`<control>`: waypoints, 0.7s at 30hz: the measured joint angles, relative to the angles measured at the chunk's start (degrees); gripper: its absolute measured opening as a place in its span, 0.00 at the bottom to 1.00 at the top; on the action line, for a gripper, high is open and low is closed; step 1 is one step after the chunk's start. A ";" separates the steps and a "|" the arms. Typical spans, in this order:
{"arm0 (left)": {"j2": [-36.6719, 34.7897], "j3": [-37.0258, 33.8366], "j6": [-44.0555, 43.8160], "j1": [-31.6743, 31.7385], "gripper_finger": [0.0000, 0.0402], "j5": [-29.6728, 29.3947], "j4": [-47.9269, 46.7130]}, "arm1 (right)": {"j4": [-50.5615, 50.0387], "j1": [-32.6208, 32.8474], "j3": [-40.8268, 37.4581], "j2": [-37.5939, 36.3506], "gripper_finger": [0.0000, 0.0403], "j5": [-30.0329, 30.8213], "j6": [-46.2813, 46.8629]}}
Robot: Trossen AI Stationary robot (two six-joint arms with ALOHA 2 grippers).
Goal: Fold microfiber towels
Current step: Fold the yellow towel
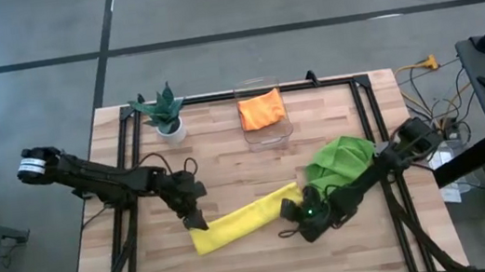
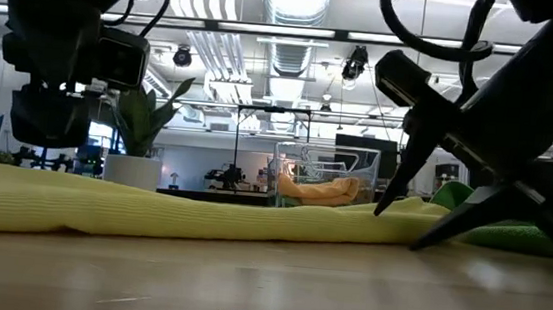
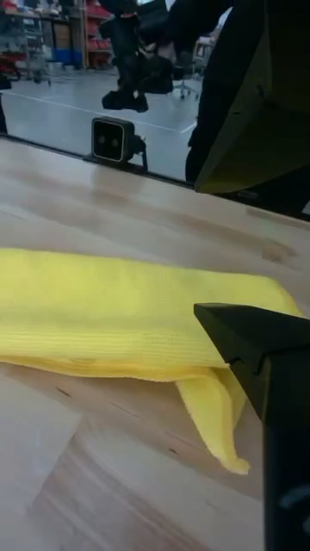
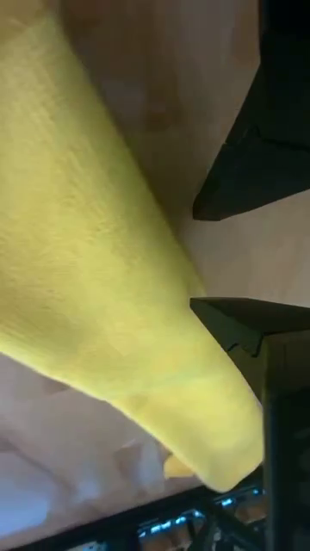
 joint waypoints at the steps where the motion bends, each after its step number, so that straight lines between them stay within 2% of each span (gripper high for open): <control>1: -0.02 -0.01 -0.48 0.00 0.51 -0.08 -0.05 | 0.05 -0.30 -0.15 0.00 0.39 0.31 0.06; 9: -0.19 0.00 -2.52 0.00 0.51 -0.28 -0.01 | -0.39 -1.59 -1.46 0.08 0.39 3.24 0.07; 21: -0.16 0.28 -4.23 -0.28 0.51 -0.41 0.08 | -0.21 -7.06 -3.32 -0.23 0.38 3.63 -0.50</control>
